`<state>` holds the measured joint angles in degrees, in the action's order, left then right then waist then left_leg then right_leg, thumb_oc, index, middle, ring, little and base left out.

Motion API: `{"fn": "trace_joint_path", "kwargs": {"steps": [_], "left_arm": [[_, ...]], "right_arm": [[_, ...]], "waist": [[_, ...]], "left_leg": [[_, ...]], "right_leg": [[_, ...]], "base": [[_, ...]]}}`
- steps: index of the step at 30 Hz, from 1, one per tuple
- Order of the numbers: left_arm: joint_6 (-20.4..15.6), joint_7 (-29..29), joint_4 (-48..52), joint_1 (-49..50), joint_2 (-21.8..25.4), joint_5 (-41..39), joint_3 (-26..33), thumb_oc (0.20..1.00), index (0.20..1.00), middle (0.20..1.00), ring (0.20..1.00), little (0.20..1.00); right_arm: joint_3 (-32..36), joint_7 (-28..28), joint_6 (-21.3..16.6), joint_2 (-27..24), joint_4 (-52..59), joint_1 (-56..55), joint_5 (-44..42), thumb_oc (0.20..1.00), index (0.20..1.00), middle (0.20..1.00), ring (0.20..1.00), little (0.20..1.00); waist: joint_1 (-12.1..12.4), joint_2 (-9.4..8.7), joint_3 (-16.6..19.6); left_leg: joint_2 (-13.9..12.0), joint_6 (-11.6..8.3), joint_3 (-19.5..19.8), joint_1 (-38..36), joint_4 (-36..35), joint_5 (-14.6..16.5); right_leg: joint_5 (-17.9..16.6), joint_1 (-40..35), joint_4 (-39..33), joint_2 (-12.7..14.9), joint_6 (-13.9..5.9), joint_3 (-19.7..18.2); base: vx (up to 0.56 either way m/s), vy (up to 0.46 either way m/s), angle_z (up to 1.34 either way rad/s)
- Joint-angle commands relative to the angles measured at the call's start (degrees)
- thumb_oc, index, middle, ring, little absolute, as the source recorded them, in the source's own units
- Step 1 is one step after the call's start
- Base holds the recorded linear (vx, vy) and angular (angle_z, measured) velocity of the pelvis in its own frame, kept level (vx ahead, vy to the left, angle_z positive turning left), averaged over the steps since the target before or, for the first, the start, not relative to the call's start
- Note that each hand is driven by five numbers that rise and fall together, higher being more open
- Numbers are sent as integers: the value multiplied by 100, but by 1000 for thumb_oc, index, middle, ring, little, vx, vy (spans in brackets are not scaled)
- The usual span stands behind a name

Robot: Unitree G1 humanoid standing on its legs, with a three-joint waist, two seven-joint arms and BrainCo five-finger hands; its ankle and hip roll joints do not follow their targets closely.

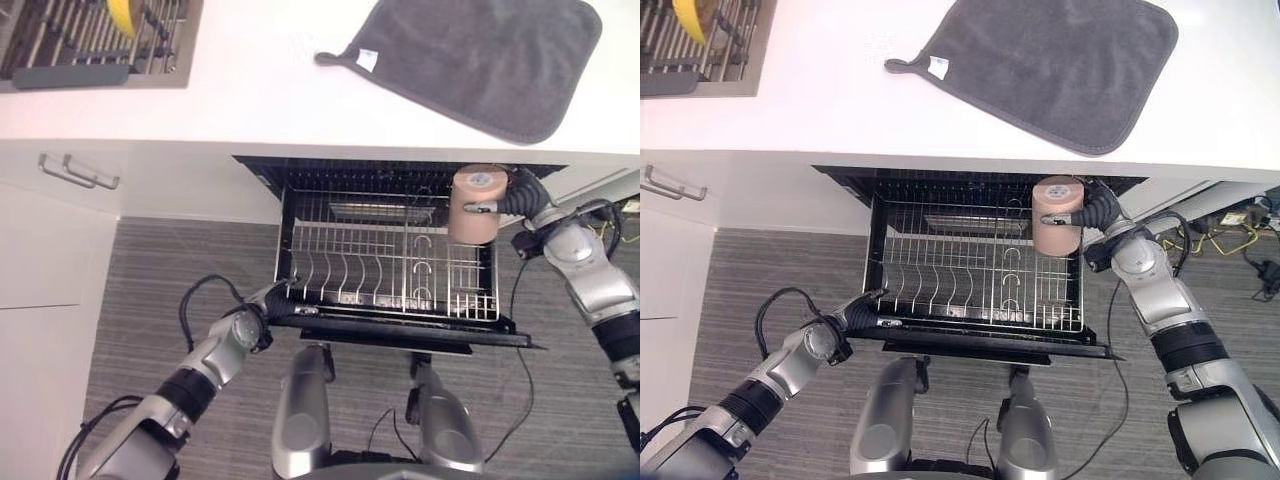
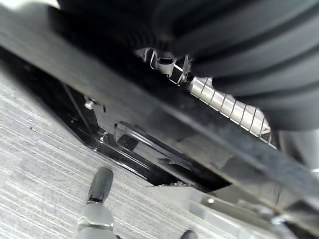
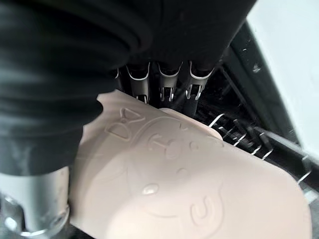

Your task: Place the dishes in the dishwasher.

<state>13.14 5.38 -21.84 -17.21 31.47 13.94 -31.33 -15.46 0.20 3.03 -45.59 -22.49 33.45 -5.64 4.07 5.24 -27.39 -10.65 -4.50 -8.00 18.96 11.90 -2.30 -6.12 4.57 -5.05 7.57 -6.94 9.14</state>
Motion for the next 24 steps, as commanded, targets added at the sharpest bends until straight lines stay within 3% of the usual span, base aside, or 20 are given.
{"fn": "trace_joint_path", "kwargs": {"steps": [1, 8, 24], "left_arm": [[72, 17, -255, 756, 364, -168, -366, 1000, 1000, 1000, 1000, 1000], [10, -2, -108, 626, 446, -358, -455, 1000, 1000, 1000, 1000, 1000], [-76, -332, -152, 199, 301, -892, -736, 1000, 1000, 1000, 1000, 1000]], "right_arm": [[-78, -73, -206, -289, -265, 473, -323, 200, 200, 200, 200, 200], [-396, 179, -105, -322, -1384, 1089, -632, 200, 200, 200, 200, 200], [-868, 190, -50, 275, -3374, 1725, -682, 200, 200, 200, 200, 200]], "waist": [[197, -363, 374], [294, -285, 329], [350, -79, 162]], "left_leg": [[-368, -579, 465, 845, 520, -321], [-278, -555, 496, 810, 401, -325], [-99, -451, 512, 759, 274, -242]], "right_leg": [[1017, -1008, 5, 412, -376, 89], [952, -877, 5, 431, -351, 138], [705, -450, 18, 524, -259, 203]], "base": [[-39, -3, 2], [-28, 12, 8], [-6, 6, 1]]}}
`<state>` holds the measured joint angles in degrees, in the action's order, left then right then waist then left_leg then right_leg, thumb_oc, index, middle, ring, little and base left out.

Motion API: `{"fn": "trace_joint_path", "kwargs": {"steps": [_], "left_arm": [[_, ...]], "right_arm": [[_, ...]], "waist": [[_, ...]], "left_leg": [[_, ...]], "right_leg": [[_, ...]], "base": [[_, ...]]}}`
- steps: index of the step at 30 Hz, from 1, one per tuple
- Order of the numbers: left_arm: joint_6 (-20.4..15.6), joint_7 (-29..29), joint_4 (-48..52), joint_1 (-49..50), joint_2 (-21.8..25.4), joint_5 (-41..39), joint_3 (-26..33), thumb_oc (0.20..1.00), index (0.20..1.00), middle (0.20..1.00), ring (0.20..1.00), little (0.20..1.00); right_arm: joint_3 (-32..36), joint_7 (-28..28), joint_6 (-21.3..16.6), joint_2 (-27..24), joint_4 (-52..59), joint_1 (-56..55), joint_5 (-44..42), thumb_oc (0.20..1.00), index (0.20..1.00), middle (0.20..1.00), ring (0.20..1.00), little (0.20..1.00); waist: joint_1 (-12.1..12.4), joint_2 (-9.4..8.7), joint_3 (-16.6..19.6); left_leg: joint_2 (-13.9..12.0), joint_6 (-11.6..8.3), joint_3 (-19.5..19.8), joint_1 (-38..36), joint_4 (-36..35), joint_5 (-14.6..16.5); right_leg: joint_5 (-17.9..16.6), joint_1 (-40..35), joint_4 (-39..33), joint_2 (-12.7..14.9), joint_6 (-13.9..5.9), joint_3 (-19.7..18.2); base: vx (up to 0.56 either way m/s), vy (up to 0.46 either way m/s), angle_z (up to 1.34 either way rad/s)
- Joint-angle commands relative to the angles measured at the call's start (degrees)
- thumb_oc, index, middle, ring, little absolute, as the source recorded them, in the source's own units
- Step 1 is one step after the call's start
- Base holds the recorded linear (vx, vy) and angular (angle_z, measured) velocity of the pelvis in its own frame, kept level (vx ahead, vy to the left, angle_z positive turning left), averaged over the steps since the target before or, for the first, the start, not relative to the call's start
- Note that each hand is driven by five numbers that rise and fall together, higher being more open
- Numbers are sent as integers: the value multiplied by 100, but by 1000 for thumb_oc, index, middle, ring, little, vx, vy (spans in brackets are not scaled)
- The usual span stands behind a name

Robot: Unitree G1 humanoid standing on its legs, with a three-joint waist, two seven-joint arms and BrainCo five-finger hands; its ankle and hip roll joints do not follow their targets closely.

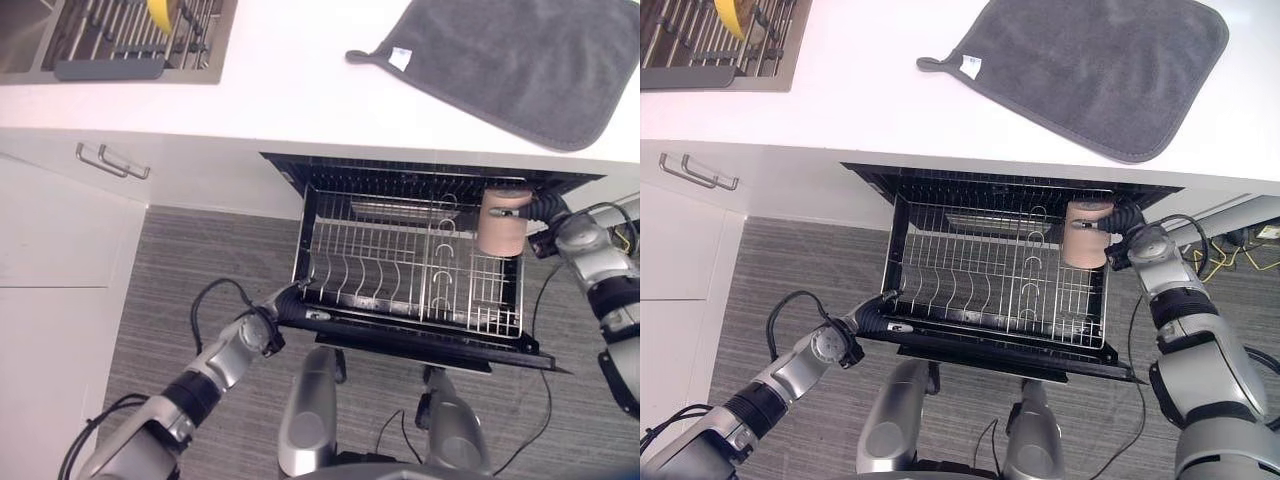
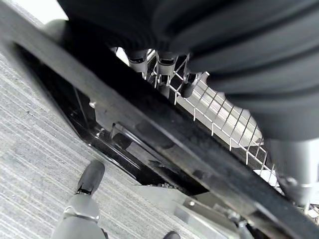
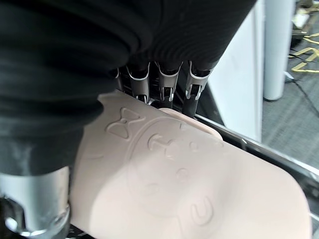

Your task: Place the dishes in the dishwasher.

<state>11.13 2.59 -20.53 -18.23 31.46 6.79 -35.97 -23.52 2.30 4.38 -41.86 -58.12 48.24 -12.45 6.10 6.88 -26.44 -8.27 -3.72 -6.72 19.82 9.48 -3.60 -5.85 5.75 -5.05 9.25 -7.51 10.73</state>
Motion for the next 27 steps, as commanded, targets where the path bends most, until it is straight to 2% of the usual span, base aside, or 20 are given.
{"fn": "trace_joint_path", "kwargs": {"steps": [1, 6, 7, 8, 10, 13, 16, 17, 20, 27], "left_arm": [[113, -78, -296, 280, 289, -214, -284, 1000, 1000, 1000, 1000, 1000], [19, -185, -233, 151, 284, -347, -353, 1000, 1000, 1000, 1000, 1000], [22, -217, -211, 136, 287, -366, -374, 1000, 1000, 1000, 1000, 1000], [4, -248, -218, 98, 279, -391, -381, 1000, 1000, 1000, 1000, 1000], [-7, -284, -201, 43, 275, -421, -387, 1000, 1000, 1000, 1000, 1000], [-67, -436, -153, -2, 246, -602, -375, 1000, 1000, 1000, 1000, 1000], [-786, -834, 423, 34, 305, -1286, -59, 1000, 1000, 1000, 1000, 1000], [-1086, -1017, 749, 96, 348, -1412, 67, 1000, 1000, 1000, 1000, 1000], [-1567, -1382, 1435, 231, 371, -1675, 509, 1000, 1000, 1000, 1000, 1000], [-2088, -1987, 1778, 351, 295, -1769, 930, 1000, 1000, 1000, 1000, 1000]], "right_arm": [[-76, -10, -220, -59, 50, 257, 20, 200, 200, 200, 200, 200], [-147, -170, -244, 2, -258, 332, 133, 200, 200, 200, 200, 200], [-147, -203, -223, 25, -307, 353, 91, 376, 376, 376, 376, 376], [-131, -281, -175, 46, -381, 392, 27, 1000, 1000, 1000, 1000, 1000], [-38, -447, -39, 83, -525, 440, -73, 1000, 1000, 1000, 1000, 1000], [50, -551, -59, 93, -529, 486, -389, 1000, 1000, 1000, 1000, 1000], [395, -902, 208, 49, -21, 302, -1258, 1000, 1000, 1000, 1000, 1000], [547, -1016, 153, 67, 185, 92, -1308, 1000, 1000, 1000, 1000, 1000], [889, -1182, 31, 8, 648, -418, -1581, 1000, 1000, 1000, 1000, 1000], [1234, -1466, -211, -77, 1377, -861, -1786, 1000, 1000, 1000, 1000, 1000]], "waist": [[139, -227, 48], [114, -167, -17], [112, -157, -36], [103, -147, -66], [88, -137, -93], [55, -140, -128], [-11, -154, -198], [-33, -164, -212], [-47, -199, -288], [-148, -323, -335]], "left_leg": [[-332, -520, 379, 679, 525, -103], [-292, -479, 379, 678, 496, -73], [-282, -471, 380, 672, 489, -66], [-262, -460, 383, 666, 480, -57], [-248, -443, 378, 662, 482, -35], [-250, -435, 361, 649, 501, -17], [-238, -401, 329, 610, 536, 31], [-232, -389, 323, 595, 538, 43], [-210, -347, 320, 553, 554, 85], [-217, -292, 291, 524, 607, 134]], "right_leg": [[657, -516, 41, 363, -193, 45], [604, -261, 186, 389, -169, 39], [597, -209, 227, 393, -164, 36], [586, -130, 281, 393, -153, 24], [574, 0, 374, 395, -140, 5], [564, 128, 475, 384, -118, -26], [572, 298, 641, 360, -79, -82], [566, 345, 689, 349, -65, -93], [574, 435, 819, 337, -13, -66], [562, 719, 1090, 265, 79, -77]], "base": [[0, 0, 0], [-4, 3, 1], [-34, 19, 3], [-38, 16, 2], [-39, 17, 0], [-3, 7, 2], [-3, 9, 2], [0, 0, 0], [0, 0, 0], [-7, -26, 0]]}}
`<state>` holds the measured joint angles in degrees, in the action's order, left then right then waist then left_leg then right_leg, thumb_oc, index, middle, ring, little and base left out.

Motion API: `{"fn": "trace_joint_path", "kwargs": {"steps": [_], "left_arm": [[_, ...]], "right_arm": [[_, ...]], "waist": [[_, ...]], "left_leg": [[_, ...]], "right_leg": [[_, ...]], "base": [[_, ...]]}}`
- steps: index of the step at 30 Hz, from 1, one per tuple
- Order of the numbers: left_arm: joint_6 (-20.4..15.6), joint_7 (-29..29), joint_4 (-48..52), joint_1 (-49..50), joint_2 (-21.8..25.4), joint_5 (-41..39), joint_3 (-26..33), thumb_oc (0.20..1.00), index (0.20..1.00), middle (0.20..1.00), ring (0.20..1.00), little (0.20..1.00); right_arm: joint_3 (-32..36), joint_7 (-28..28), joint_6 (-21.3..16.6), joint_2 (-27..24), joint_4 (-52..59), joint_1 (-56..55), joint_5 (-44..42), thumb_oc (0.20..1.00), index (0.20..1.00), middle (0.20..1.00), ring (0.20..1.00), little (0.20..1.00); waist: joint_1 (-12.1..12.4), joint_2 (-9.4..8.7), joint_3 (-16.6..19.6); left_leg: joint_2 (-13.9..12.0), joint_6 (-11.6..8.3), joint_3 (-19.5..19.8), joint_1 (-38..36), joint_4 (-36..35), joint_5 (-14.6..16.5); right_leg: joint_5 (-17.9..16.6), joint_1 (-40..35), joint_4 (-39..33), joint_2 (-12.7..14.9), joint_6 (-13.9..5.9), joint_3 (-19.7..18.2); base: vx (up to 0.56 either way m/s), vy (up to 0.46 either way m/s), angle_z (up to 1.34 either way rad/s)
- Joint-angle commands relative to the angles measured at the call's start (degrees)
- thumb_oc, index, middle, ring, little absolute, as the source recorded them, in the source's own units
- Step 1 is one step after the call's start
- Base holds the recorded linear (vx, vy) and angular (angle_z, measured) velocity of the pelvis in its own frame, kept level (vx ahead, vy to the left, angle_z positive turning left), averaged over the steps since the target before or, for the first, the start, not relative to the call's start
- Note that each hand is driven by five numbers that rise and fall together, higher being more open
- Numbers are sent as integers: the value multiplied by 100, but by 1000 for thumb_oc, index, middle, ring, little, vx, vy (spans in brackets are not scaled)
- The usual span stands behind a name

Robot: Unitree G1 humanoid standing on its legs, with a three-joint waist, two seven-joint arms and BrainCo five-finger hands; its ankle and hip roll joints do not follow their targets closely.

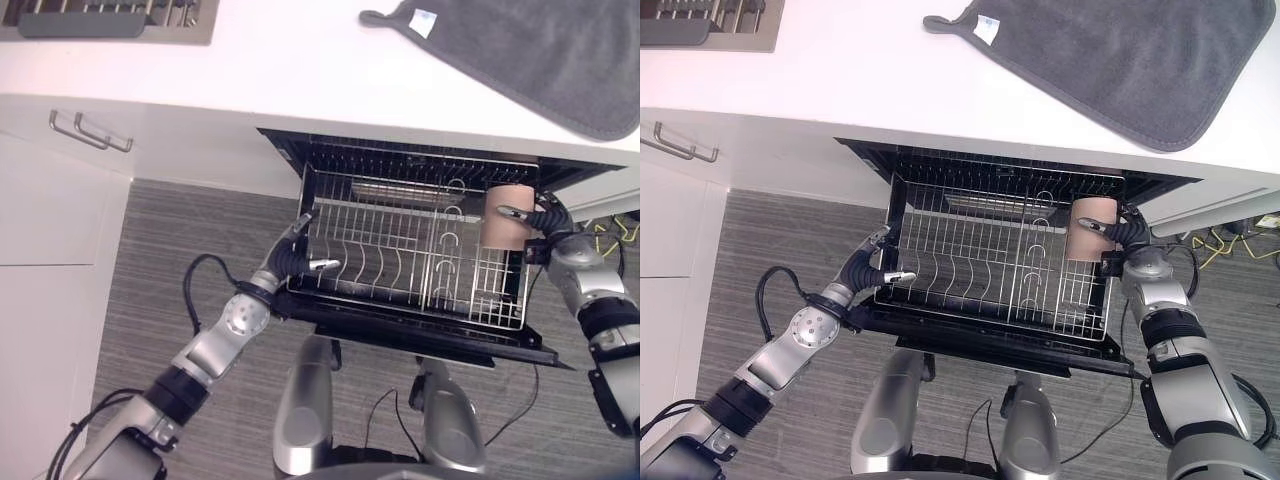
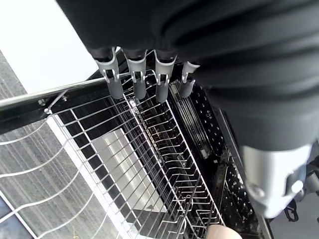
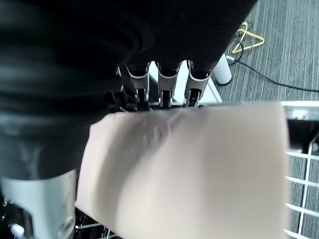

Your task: Place the dishes in the dishwasher.

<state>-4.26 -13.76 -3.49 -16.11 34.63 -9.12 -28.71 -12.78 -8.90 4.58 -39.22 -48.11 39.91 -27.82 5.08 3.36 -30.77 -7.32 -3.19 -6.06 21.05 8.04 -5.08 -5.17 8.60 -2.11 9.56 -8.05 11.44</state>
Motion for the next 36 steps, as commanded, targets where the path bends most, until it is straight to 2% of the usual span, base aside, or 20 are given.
{"fn": "trace_joint_path", "kwargs": {"steps": [1, 7, 9, 11, 12, 14, 15, 19, 22, 27, 30, 32, 36], "left_arm": [[-626, -421, 135, 173, -40, -188, 290, 1000, 1000, 1000, 1000, 1000], [-988, -772, 590, 390, -122, -268, 849, 1000, 1000, 1000, 1000, 1000], [-1261, -903, 978, 547, -166, -271, 1283, 1000, 1000, 1000, 1000, 1000], [-1397, -937, 1172, 601, -214, -227, 1474, 1000, 1000, 1000, 1000, 1000], [-1564, -958, 1401, 679, -241, -204, 1695, 1000, 1000, 1000, 1000, 1000], [-1678, -968, 1586, 790, -305, -174, 1861, 1000, 1000, 1000, 1000, 1000], [-1764, -976, 1755, 905, -373, -152, 2018, 1000, 1000, 1000, 1000, 1000], [-1960, -799, 2067, 1193, -493, -277, 2264, 1000, 1000, 1000, 1000, 1000], [-1675, -725, 2270, 1433, -498, -368, 2406, 1000, 1000, 1000, 1000, 1000], [-1791, -522, 2546, 1672, -631, -400, 2556, 1000, 1000, 1000, 1000, 1000], [-1811, -699, 2599, 1714, -671, -79, 2574, 1000, 1000, 1000, 1000, 1000], [-1750, -843, 2591, 1672, -700, -212, 2652, 1000, 1000, 1000, 1000, 1000], [-1625, -899, 2651, 1865, -729, -387, 3016, 1000, 1000, 1000, 1000, 1000]], "right_arm": [[246, -419, -235, -336, 575, -127, -253, 1000, 1000, 1000, 1000, 1000], [703, -652, -189, -278, 1812, -879, -169, 1000, 1000, 1000, 1000, 1000], [1087, -847, -368, 50, 2892, -1624, -287, 1000, 1000, 1000, 1000, 1000], [1231, -975, -414, 231, 3470, -1950, -222, 1000, 1000, 1000, 1000, 1000], [1349, -1055, -534, 486, 3996, -2300, 6, 1000, 1000, 1000, 1000, 1000], [1433, -1140, -587, 690, 4444, -2633, 222, 1000, 1000, 1000, 1000, 1000], [1517, -1142, -635, 852, 4807, -2925, 444, 1000, 1000, 1000, 1000, 1000], [1601, -893, -681, 951, 5608, -3557, 780, 1000, 1000, 1000, 1000, 1000], [1653, -385, -606, 856, 6168, -3987, 707, 1000, 1000, 1000, 1000, 1000], [1830, -36, -922, 766, 6737, -4308, 843, 1000, 1000, 1000, 1000, 1000], [1936, -237, -1264, 665, 6971, -4304, 1057, 1000, 1000, 1000, 1000, 1000], [2065, -359, -1429, 625, 7195, -4173, 977, 1000, 1000, 1000, 1000, 1000], [2215, -311, -1544, 554, 7523, -4108, 858, 1000, 1000, 1000, 1000, 1000]], "waist": [[-74, 16, 98], [-212, -59, 98], [-329, -150, 98], [-390, -210, 98], [-460, -259, 104], [-524, -309, 151], [-576, -351, 224], [-642, -419, 482], [-654, -518, 851], [-672, -561, 1423], [-686, -516, 1737], [-673, -445, 1939], [-579, -311, 2098]], "left_leg": [[-314, -337, 216, 402, 764, 291], [-326, -293, 126, 268, 708, 318], [-344, -271, 97, 184, 716, 356], [-356, -261, 77, 143, 719, 376], [-366, -257, 50, 61, 692, 395], [-381, -256, 9, -21, 650, 394], [-396, -262, -42, -126, 579, 384], [-411, -295, -165, -455, 341, 365], [-432, -333, -298, -874, 58, 334], [-498, -392, -395, -1454, -486, 157], [-560, -442, -426, -1807, -822, 55], [-592, -483, -422, -2015, -961, 18], [-586, -562, -516, -2076, -745, 80]], "right_leg": [[497, 483, 838, 222, 146, -169], [529, 513, 920, 158, 199, -253], [558, 498, 984, 118, 217, -278], [570, 488, 1007, 97, 225, -291], [588, 443, 1015, 62, 232, -330], [595, 395, 1005, 40, 239, -354], [613, 308, 968, 17, 246, -375], [661, -25, 786, -9, 240, -391], [685, -513, 523, -21, 188, -329], [626, -968, 232, -89, 162, -277], [572, -1182, 40, -132, 176, -226], [522, -1350, -146, -147, 200, -181], [565, -1604, -289, -155, 265, 4]], "base": [[7, 2, -7], [6, 10, -6], [34, -18, -2], [22, -33, -2], [21, -31, -6], [30, -20, -6], [38, -10, -5], [49, -4, -15], [114, -40, -1], [114, -49, -2], [85, -47, 0], [95, -82, 0], [85, -99, 14]]}}
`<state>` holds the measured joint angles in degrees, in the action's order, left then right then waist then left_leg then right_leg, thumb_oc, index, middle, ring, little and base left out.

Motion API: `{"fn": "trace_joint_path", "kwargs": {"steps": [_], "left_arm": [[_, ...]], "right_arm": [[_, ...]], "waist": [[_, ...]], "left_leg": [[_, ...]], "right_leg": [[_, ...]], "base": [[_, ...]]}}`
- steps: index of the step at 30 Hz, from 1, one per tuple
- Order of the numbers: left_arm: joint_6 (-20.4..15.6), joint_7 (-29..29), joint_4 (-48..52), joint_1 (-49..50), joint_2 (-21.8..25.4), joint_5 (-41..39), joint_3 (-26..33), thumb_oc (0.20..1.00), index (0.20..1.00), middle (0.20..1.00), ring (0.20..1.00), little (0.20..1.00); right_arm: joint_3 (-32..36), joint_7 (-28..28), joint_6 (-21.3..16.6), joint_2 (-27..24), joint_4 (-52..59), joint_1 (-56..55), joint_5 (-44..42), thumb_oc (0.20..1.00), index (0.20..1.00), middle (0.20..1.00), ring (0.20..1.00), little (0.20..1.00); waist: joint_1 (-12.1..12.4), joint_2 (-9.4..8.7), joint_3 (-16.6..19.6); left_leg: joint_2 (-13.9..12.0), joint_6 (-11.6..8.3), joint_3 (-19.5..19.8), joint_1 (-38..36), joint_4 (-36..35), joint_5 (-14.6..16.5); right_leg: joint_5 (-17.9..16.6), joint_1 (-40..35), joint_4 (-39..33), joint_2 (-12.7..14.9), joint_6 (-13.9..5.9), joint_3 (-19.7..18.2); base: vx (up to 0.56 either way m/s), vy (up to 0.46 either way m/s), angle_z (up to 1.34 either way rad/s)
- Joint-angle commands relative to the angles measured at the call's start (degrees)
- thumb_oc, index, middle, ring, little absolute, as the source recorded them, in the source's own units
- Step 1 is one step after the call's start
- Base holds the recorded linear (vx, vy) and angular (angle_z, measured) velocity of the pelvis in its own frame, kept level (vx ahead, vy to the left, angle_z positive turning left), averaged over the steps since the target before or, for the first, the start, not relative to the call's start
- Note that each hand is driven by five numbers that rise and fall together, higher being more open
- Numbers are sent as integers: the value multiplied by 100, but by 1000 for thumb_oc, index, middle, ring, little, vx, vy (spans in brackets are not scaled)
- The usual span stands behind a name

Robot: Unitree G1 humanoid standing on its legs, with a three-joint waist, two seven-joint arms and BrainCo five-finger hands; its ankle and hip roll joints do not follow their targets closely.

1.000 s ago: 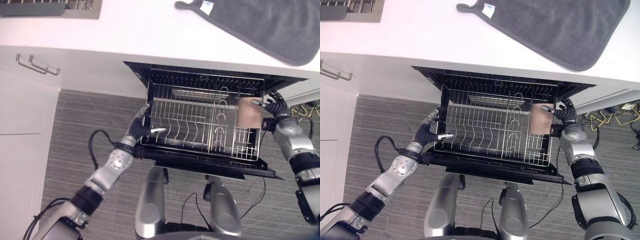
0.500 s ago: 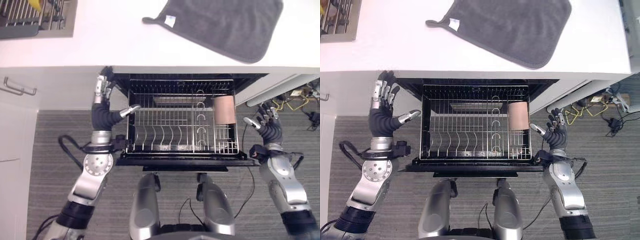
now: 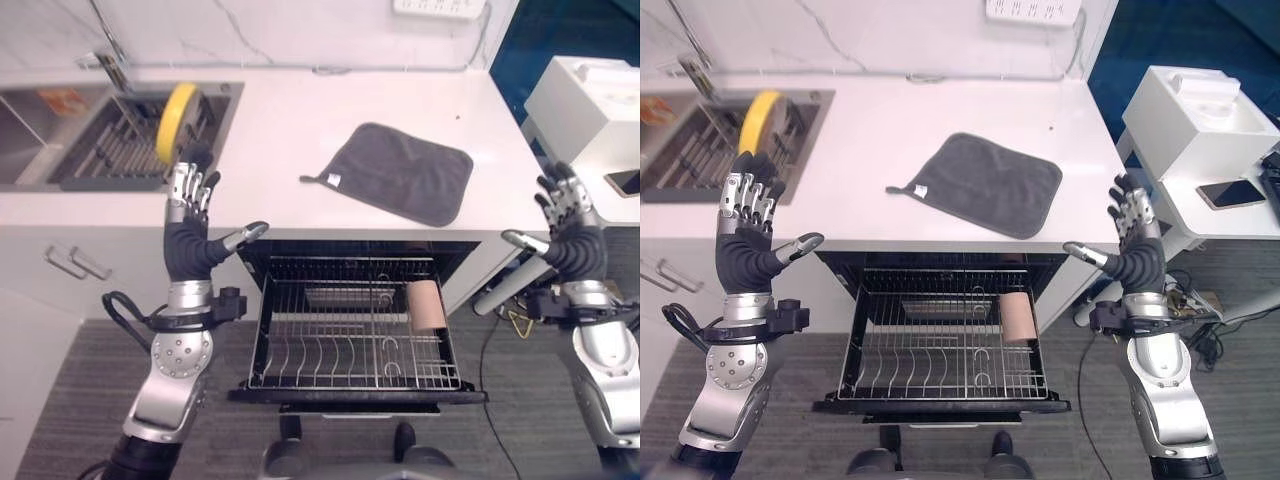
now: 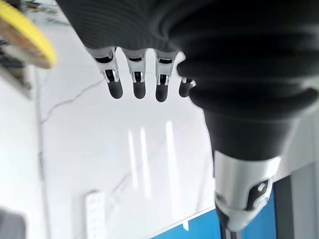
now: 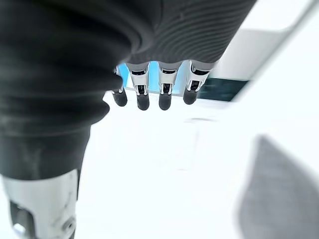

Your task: Place the dishes in the dishwasher.

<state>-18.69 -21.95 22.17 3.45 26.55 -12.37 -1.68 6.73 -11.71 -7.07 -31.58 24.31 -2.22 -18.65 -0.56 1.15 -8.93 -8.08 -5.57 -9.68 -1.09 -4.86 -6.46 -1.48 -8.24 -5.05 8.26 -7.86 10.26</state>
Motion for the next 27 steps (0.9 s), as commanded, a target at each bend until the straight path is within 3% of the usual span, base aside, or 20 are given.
{"fn": "trace_joint_path", "kwargs": {"steps": [1, 3, 7, 8, 10, 11, 13, 14, 15, 16, 20, 21, 22, 23, 24, 27], "left_arm": [[-223, -15, 136, 27, 82, -169, 420, 1000, 1000, 1000, 1000, 1000], [-332, 97, 213, 225, 68, -336, 562, 1000, 1000, 1000, 1000, 1000], [-418, 162, 324, 389, -28, -364, 523, 1000, 1000, 1000, 1000, 1000], [-412, 41, 244, 335, -14, -301, 455, 1000, 1000, 1000, 1000, 1000], [-472, 60, 83, 210, 42, -492, 436, 1000, 1000, 1000, 1000, 1000], [-465, 279, 9, 64, 92, -652, 428, 1000, 1000, 1000, 1000, 1000], [-241, 611, -60, -195, 125, -665, 369, 1000, 1000, 1000, 1000, 1000], [-237, 612, -59, -199, 131, -664, 366, 1000, 1000, 1000, 1000, 1000], [58, 708, 19, -62, 216, -753, 655, 1000, 1000, 1000, 1000, 1000], [169, 758, 81, 22, 312, -957, 810, 1000, 1000, 1000, 1000, 1000], [176, 766, 91, 34, 313, -967, 833, 1000, 1000, 1000, 1000, 1000], [319, 827, 78, -43, 318, -930, 686, 1000, 1000, 1000, 1000, 1000], [345, 718, 57, -58, 269, -856, 583, 1000, 1000, 1000, 1000, 1000], [422, 606, 33, -75, 210, -882, 422, 1000, 1000, 1000, 1000, 1000], [430, 620, 19, -94, 128, -848, 276, 1000, 1000, 1000, 1000, 1000], [388, 558, -29, -107, 36, -648, 134, 1000, 1000, 1000, 1000, 1000]], "right_arm": [[359, -24, -307, -309, 324, 53, -110, 1000, 1000, 1000, 1000, 1000], [447, -14, -197, -453, 263, 85, -41, 1000, 1000, 1000, 1000, 1000], [614, 6, -213, -656, 123, 165, -57, 1000, 1000, 1000, 1000, 1000], [634, -78, -150, -728, 69, 237, 0, 1000, 1000, 1000, 1000, 1000], [713, -185, -12, -866, 30, 346, -105, 1000, 1000, 1000, 1000, 1000], [777, -304, -47, -828, 38, 303, -142, 1000, 1000, 1000, 1000, 1000], [791, -353, -119, -541, 85, 216, -532, 1000, 1000, 1000, 1000, 1000], [800, -351, -115, -532, 93, 210, -533, 1000, 1000, 1000, 1000, 1000], [649, -181, -69, 36, 275, -52, -593, 1000, 1000, 1000, 1000, 1000], [490, -299, 33, 39, 275, -26, -426, 1000, 1000, 1000, 1000, 1000], [471, -307, 36, 40, 273, -12, -421, 1000, 1000, 1000, 1000, 1000], [456, -460, -104, -2, 280, -79, -386, 1000, 1000, 1000, 1000, 1000], [551, -461, -155, -43, 332, -265, -408, 1000, 1000, 1000, 1000, 1000], [690, -395, -178, -106, 356, -476, -429, 1000, 1000, 1000, 1000, 1000], [753, -350, -240, -178, 300, -516, -427, 1000, 1000, 1000, 1000, 1000], [696, -369, -318, -232, 211, -402, -472, 1000, 1000, 1000, 1000, 1000]], "waist": [[35, -88, -106], [103, -94, -129], [15, -142, -96], [-32, -145, -78], [-148, -158, -52], [-206, -198, -112], [-168, -351, -278], [-171, -367, -276], [41, -469, -493], [26, -446, -489], [38, -472, -474], [-101, -386, -357], [-228, -390, -300], [-331, -379, -192], [-315, -411, -99], [-265, -407, -32]], "left_leg": [[-497, -361, -104, 259, 847, 205], [-468, -357, 117, 392, 1146, 319], [-1054, -502, 248, 197, 1159, 34], [-1123, -518, 305, 40, 1055, 100], [-1088, -482, 80, -227, 832, 440], [-1049, -459, -91, -218, 946, 595], [-743, -315, 1, -59, 1393, 956], [-726, -304, 11, -34, 1428, 974], [-392, -148, -347, -251, 1536, 1278], [-220, 15, -377, -418, 1228, 1181], [-191, 20, -414, -431, 1158, 1118], [104, 300, -344, -498, 651, 965], [253, 415, -300, -544, 468, 924], [414, 486, -259, -584, 314, 880], [557, 493, -304, -609, 213, 861], [551, 441, -393, -608, 170, 793]], "right_leg": [[200, 43, 5, 4, 260, 132], [194, 38, 5, 27, 275, 90], [94, 106, 5, 201, 219, -86], [46, 152, 5, 295, 132, -166], [-107, 246, 5, 570, -142, -227], [-261, 278, 40, 848, -378, -275], [-599, 372, 276, 1337, -548, -217], [-598, 377, 281, 1357, -558, -213], [-1638, 762, 944, 1762, -671, 757], [-1258, 837, 1162, 1458, -588, 530], [-1260, 898, 1192, 1478, -579, 487], [-585, 831, 1522, 596, -364, 259], [-226, 816, 1551, 121, -221, 64], [114, 748, 1393, -354, 53, -106], [294, 601, 1028, -610, 260, 90], [255, 443, 661, -642, 318, 204]], "base": [[-23, 0, 11], [-39, 140, 29], [-55, 497, 19], [-33, 690, 10], [-12, 731, -4], [-27, 673, -9], [-35, 540, 79], [-44, 655, 77], [-71, 732, 9], [-78, 723, 22], [-21, 175, -39], [-11, 515, 4], [24, 595, 16], [69, 198, 59], [54, 46, 64], [26, -150, -5]]}}
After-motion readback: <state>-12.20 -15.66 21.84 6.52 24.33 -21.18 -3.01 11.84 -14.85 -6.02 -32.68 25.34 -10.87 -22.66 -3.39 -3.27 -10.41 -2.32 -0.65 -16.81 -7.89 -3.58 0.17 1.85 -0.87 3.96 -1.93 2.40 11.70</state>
